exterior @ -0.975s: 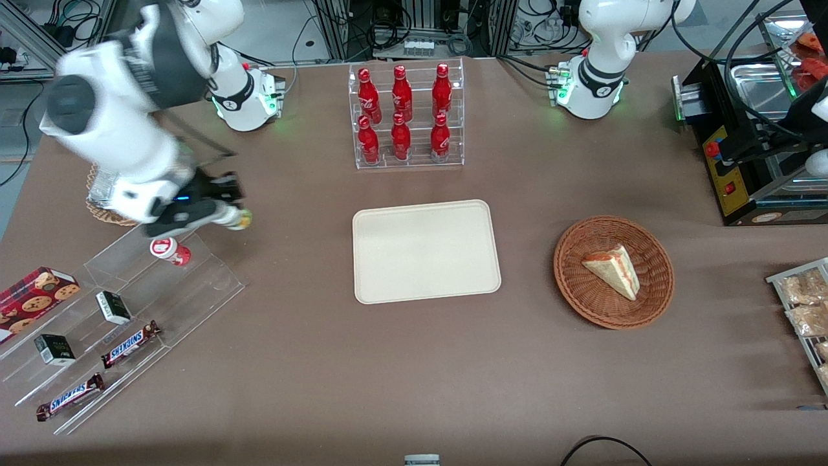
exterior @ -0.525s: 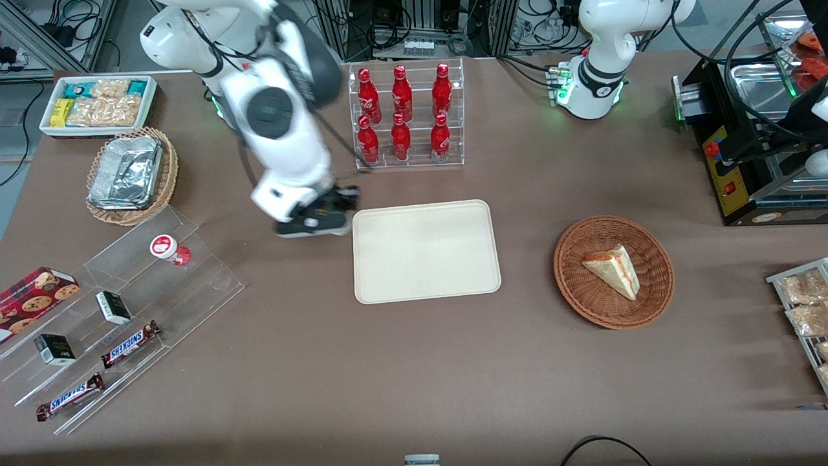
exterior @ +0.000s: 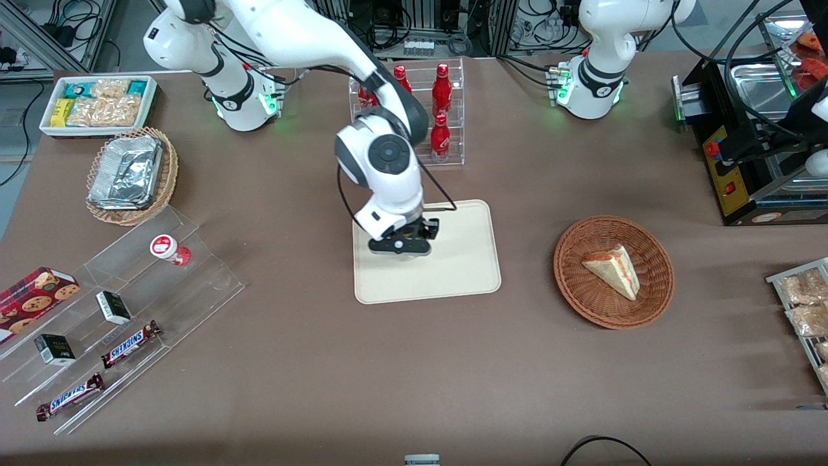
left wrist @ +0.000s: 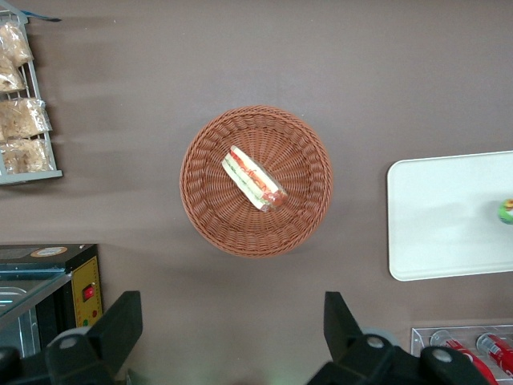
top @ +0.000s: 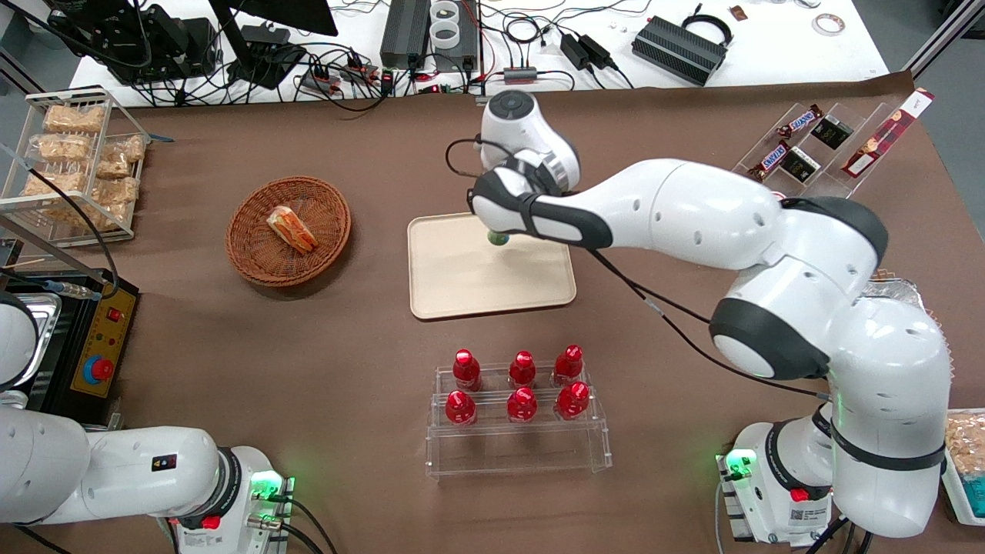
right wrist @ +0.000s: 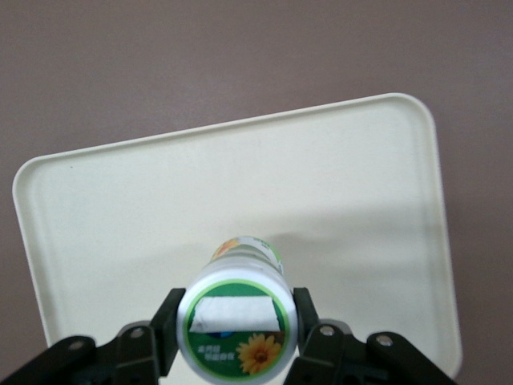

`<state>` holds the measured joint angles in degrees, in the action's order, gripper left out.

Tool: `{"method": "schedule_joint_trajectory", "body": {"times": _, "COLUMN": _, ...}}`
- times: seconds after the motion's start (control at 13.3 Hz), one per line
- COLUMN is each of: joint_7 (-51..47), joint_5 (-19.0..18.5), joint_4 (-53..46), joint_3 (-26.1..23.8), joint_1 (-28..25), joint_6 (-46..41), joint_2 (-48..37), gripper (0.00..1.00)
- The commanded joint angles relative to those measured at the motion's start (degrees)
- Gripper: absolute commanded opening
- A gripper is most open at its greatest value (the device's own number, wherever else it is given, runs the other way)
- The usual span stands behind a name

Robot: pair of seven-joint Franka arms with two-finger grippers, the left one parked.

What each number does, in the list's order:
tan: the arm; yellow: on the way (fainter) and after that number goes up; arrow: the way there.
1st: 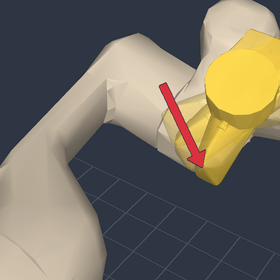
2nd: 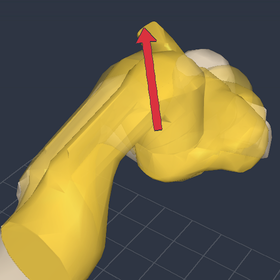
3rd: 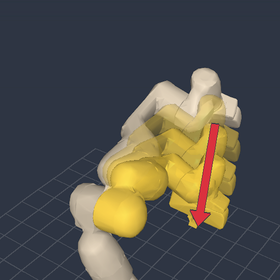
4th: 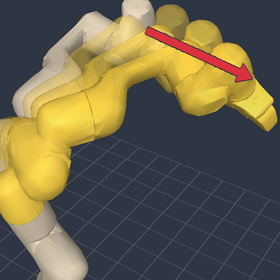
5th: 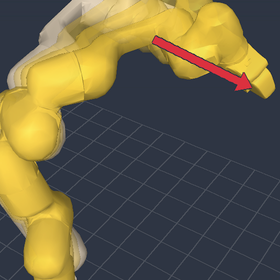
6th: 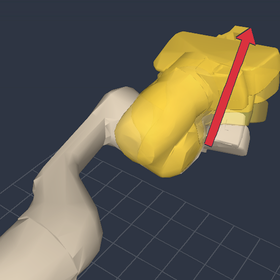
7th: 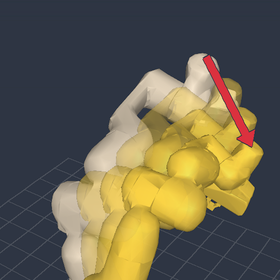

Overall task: Place green gum on tray
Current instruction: 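Lower the canister onto the tray and open the right gripper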

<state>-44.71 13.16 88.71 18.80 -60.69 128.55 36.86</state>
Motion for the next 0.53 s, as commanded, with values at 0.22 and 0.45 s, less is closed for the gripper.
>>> {"method": "schedule_joint_trajectory", "body": {"times": 0.22, "joint_7": -0.9, "joint_5": 2.0, "joint_4": -2.3, "joint_3": 0.9, "joint_1": -1.7, "joint_6": 2.7, "joint_2": 5.1, "gripper": 0.00}}
{"method": "schedule_joint_trajectory", "body": {"times": 0.45, "joint_7": -0.9, "joint_5": 2.0, "joint_4": -2.1, "joint_3": 0.6, "joint_1": -2.6, "joint_6": 3.1, "joint_2": 5.6, "gripper": 0.00}}
